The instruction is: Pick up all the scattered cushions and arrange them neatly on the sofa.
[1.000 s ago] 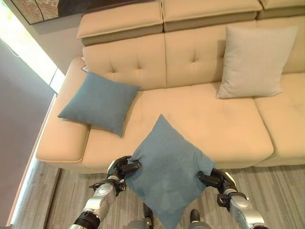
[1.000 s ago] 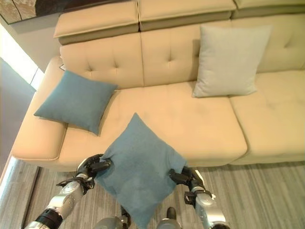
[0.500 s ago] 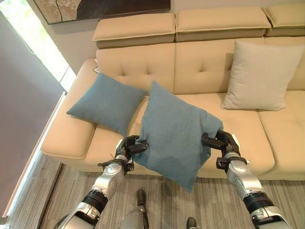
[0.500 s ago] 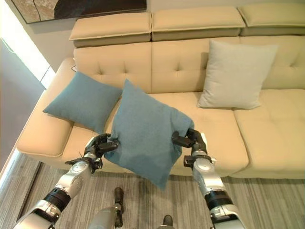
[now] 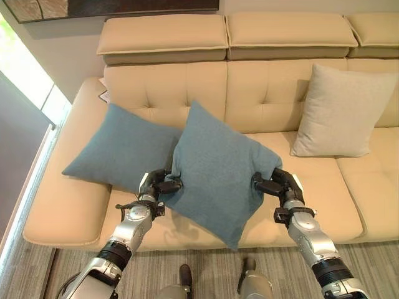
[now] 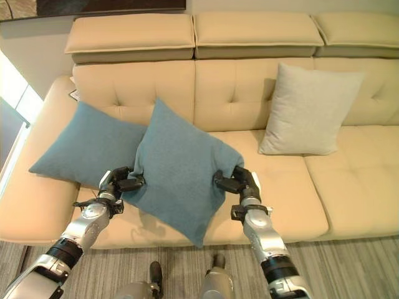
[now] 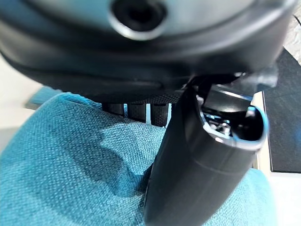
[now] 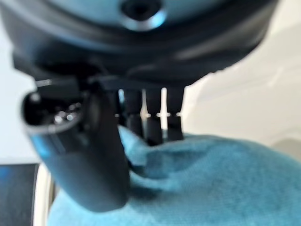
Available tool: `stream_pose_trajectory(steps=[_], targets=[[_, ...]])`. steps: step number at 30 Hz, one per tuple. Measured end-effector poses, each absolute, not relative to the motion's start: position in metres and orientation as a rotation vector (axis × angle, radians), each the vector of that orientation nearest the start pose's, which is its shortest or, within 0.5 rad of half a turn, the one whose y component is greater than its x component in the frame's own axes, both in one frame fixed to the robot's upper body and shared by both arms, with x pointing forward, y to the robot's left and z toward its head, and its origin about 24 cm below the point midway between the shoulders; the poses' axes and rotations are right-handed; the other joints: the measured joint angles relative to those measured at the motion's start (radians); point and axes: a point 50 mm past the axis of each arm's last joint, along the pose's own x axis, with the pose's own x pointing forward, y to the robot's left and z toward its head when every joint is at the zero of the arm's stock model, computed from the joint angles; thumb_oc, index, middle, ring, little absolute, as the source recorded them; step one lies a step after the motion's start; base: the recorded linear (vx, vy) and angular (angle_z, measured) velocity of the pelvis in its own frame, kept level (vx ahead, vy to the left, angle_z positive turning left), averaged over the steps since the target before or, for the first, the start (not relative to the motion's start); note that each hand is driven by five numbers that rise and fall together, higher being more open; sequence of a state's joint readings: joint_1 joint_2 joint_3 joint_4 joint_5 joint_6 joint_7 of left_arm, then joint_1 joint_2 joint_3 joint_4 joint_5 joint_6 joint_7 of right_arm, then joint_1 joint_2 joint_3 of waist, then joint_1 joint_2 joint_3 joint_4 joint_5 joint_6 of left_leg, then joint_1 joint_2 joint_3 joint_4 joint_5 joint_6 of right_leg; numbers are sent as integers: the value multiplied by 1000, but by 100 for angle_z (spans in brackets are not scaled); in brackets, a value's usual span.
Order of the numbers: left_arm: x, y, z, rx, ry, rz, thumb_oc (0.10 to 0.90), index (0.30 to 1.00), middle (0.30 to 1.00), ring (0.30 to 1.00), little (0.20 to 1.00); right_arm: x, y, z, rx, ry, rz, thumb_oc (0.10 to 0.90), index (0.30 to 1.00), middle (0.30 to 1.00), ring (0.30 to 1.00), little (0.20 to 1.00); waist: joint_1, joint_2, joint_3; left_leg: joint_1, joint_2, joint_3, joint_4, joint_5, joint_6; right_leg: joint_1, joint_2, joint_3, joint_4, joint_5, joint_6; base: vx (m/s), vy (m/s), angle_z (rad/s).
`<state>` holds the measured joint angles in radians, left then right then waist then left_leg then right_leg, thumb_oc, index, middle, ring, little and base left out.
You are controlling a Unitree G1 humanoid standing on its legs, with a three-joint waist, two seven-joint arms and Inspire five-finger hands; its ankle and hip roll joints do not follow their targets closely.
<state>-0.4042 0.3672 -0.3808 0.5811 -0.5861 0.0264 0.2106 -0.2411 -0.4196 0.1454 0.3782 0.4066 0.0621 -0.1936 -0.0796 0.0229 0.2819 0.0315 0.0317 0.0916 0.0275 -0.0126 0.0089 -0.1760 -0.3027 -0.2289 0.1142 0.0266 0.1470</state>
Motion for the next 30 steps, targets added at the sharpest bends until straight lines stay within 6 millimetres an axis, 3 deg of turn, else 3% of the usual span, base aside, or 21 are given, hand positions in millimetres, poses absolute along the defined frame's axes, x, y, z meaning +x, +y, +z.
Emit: stream_pose_trajectory(steps=[2, 3, 5, 6, 8, 9, 10, 11, 13, 14, 15, 17, 18, 20, 21, 22, 23, 24, 25, 26, 30], targets=[[314, 174, 8, -14, 321, 26, 400, 300, 300, 300, 300, 294, -224, 25, -87, 223, -150, 400, 300, 300, 300, 300, 5, 0, -6, 8, 24, 1, 3, -19, -52, 72, 20, -11, -155, 143, -6, 505, -322, 32], [314, 173, 8, -16, 321, 24, 400, 300, 300, 300, 300, 291, -226, 22, -93, 237, -154, 400, 300, 300, 300, 300, -17, -24, -2, 24, 15, -35, 8, -37, -81, 152, 0, -12, -205, 189, 17, 446, -316, 59], [310, 152, -1, -84, 343, 1, 400, 300, 300, 300, 300, 289, -245, 19, -143, 283, -196, 400, 300, 300, 300, 300, -19, 41, 8, 31, 84, -48, 42, -26, -112, 163, 57, -10, -133, 129, -15, 296, -297, 54], [309, 147, -2, -95, 349, -6, 400, 300, 300, 300, 300, 288, -248, 18, -149, 292, -205, 400, 300, 300, 300, 300, -18, 42, 12, 20, 95, -43, 84, -14, -122, 163, 67, -11, -92, 96, -19, 258, -398, 30], [306, 141, -8, -119, 371, -12, 400, 300, 300, 300, 300, 290, -256, 24, -188, 280, -213, 400, 300, 300, 300, 300, -10, 43, 33, -67, 136, -70, 347, 11, -113, 41, 82, 1, 234, -39, -79, 186, -345, -7], [304, 147, -9, -111, 377, 0, 400, 300, 300, 300, 300, 291, -252, 25, -184, 273, -202, 400, 300, 300, 300, 300, -14, 18, 25, -119, 157, -104, 458, 24, -115, 79, 130, 10, 171, -72, -94, 207, -211, -49], [305, 157, -7, -97, 368, 23, 400, 300, 300, 300, 300, 295, -241, 29, -183, 248, -166, 400, 300, 300, 300, 300, 12, -39, 24, -139, 151, -122, 527, 31, -105, 147, 145, -7, 65, -80, -125, 175, -120, -34], [307, 161, -5, -100, 361, 36, 400, 300, 300, 300, 300, 299, -239, 35, -182, 227, -163, 400, 300, 300, 300, 300, 7, -34, 26, -160, 161, -148, 535, 13, -112, 151, 163, -14, 61, -73, -136, 315, -45, -22], [317, 151, 8, -94, 319, -9, 400, 300, 300, 300, 300, 308, -243, 53, -197, 167, -192, 400, 300, 300, 300, 300, 8, -64, 29, -214, 146, -122, 396, -74, -146, 182, 177, -24, -3, -70, -141, 374, 44, 21], [318, 148, 10, -105, 309, -14, 400, 300, 300, 300, 300, 315, -244, 61, -207, 142, -200, 400, 300, 300, 300, 300, 14, -61, 29, -189, 151, -99, 297, -11, -138, 190, 194, -27, -12, -68, -142, 190, 46, 15], [318, 149, 11, -100, 308, -11, 400, 300, 300, 300, 300, 319, -244, 66, -224, 130, -204, 400, 300, 300, 300, 300, 19, -62, 28, -170, 158, -103, 238, -29, -157, 200, 198, -15, -27, -67, -143, 176, 28, -7], [322, 149, 16, -95, 292, -15, 400, 300, 300, 300, 300, 332, -245, 84, -274, 83, -204, 400, 300, 300, 300, 300, 41, -65, 32, -98, 153, -102, 57, 63, -148, 202, 207, -1, -35, -67, -143, 271, 66, -13], [324, 154, 18, -85, 288, 1, 400, 300, 300, 300, 300, 341, -240, 97, -309, 50, -187, 400, 300, 300, 300, 300, 46, -48, 41, -41, 160, -93, 2, 159, -136, 210, 228, 3, -27, -66, -142, 250, 69, -21], [339, 167, 32, -53, 266, 51, 400, 300, 300, 300, 300, 362, -216, 120, -376, -8, -124, 400, 300, 300, 300, 300, 68, -47, 72, -43, 177, -109, 56, 152, -142, 146, 227, 46, 71, -89, -131, 49, 53, -53], [346, 176, 43, -45, 232, 92, 400, 300, 300, 300, 300, 373, -205, 138, -417, -59, -96, 400, 300, 300, 300, 300, 83, -46, 71, -66, 174, -112, 76, 144, -146, 206, 233, 48, -124, -92, -124, -132, 48, -37], [361, 182, 64, -15, 188, 121, 400, 300, 300, 300, 300, 386, -195, 164, -465, -113, -92, 400, 300, 300, 300, 300, 90, -75, 75, -152, 140, -121, 170, 117, -175, 231, 206, 43, -205, 68, -125, -113, 31, 7], [370, 183, 80, -11, 145, 136, 400, 300, 300, 300, 300, 393, -193, 184, -487, -157, -115, 400, 300, 300, 300, 300, 90, -64, 85, -221, 139, -145, 225, 58, -186, 208, 208, 42, -204, 67, -124, -153, 44, 46], [382, 177, 109, -14, 55, 133, 400, 300, 300, 300, 300, 400, -197, 214, -522, -222, -178, 400, 300, 300, 300, 300, 100, -51, 95, -259, 138, -158, 161, 33, -167, 164, 218, 34, -202, 80, -127, -166, 38, 42], [385, 167, 118, -22, 21, 115, 400, 300, 300, 300, 300, 402, -198, 226, -533, -247, -200, 400, 300, 300, 300, 300, 105, -49, 95, -241, 144, -155, 74, 73, -154, 140, 224, 33, -198, 83, -126, -200, 67, 29], [391, 158, 139, -56, -57, 119, 400, 300, 300, 300, 300, 404, -196, 254, -534, -316, -242, 400, 300, 300, 300, 300, 118, -31, 96, -195, 163, -139, -66, 198, -157, 81, 245, 34, -175, 86, -125, -144, 84, 11], [406, 151, 171, -128, -120, 156, 400, 300, 300, 300, 300, 403, -181, 321, -674, -495, -335, 400, 300, 300, 300, 300, 113, -51, 113, -292, 147, -129, -70, 199, -161, -42, 224, 46, -114, 100, -100, -64, 97, 7]])
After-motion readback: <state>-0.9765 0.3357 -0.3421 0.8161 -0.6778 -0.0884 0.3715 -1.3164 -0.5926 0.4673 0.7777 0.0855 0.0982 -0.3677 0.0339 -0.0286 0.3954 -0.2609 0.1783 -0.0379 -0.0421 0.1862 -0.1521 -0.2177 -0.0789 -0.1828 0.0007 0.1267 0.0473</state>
